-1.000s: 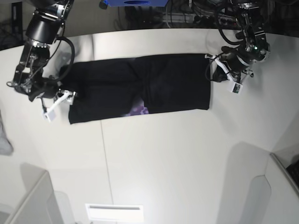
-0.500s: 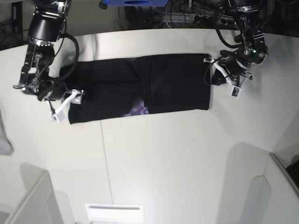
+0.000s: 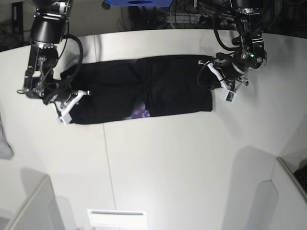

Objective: Fold the T-shirt properly
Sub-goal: 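Fold the right gripper's end over toward the left gripper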

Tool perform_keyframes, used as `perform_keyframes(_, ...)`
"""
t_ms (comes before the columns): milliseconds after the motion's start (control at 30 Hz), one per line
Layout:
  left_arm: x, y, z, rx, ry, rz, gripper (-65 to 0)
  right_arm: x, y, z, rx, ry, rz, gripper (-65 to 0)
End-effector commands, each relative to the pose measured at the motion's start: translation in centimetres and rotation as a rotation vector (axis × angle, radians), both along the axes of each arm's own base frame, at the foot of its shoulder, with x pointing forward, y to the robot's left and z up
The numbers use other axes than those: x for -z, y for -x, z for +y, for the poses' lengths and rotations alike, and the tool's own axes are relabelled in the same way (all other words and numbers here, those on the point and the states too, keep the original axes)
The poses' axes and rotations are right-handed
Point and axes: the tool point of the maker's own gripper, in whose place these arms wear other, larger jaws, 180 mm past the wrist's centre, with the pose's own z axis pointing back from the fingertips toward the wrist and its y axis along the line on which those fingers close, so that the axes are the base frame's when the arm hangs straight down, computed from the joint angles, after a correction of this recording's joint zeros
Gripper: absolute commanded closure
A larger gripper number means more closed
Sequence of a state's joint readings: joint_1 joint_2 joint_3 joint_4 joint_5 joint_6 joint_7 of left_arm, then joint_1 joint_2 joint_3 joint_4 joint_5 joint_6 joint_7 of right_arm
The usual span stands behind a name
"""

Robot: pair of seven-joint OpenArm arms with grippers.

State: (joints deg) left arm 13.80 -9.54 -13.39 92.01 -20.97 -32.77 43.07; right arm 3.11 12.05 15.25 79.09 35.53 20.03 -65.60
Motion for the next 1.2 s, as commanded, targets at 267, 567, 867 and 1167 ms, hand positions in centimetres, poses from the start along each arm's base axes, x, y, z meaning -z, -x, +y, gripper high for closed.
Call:
perform_keyframes(267,0.1,-0.6,-3.7,0.037,0.025,0.013,0.0,-2.6,-2.8,-2.4,0.007,0.063,-0.077,0.0)
perform_keyframes(567,-0.6,-2.1,-8.1,0.102,0.054,-0.005,0.0,-5.7,-3.6,-1.3,-0.01,0.137,-0.144,0.0)
perform_keyframes(867,-1.2,-3.0,-8.7,0.102,0.062,-0.025,0.0,-7.7,-2.9,1.0,-0.042,0.136,-0.183,0.0)
perform_keyframes(1167,-1.1,-2.9,-8.7,0.102,0.062,-0.024,0.0,-10.9,-1.7,5.4,-0.105,0.077,-0.241,0.0)
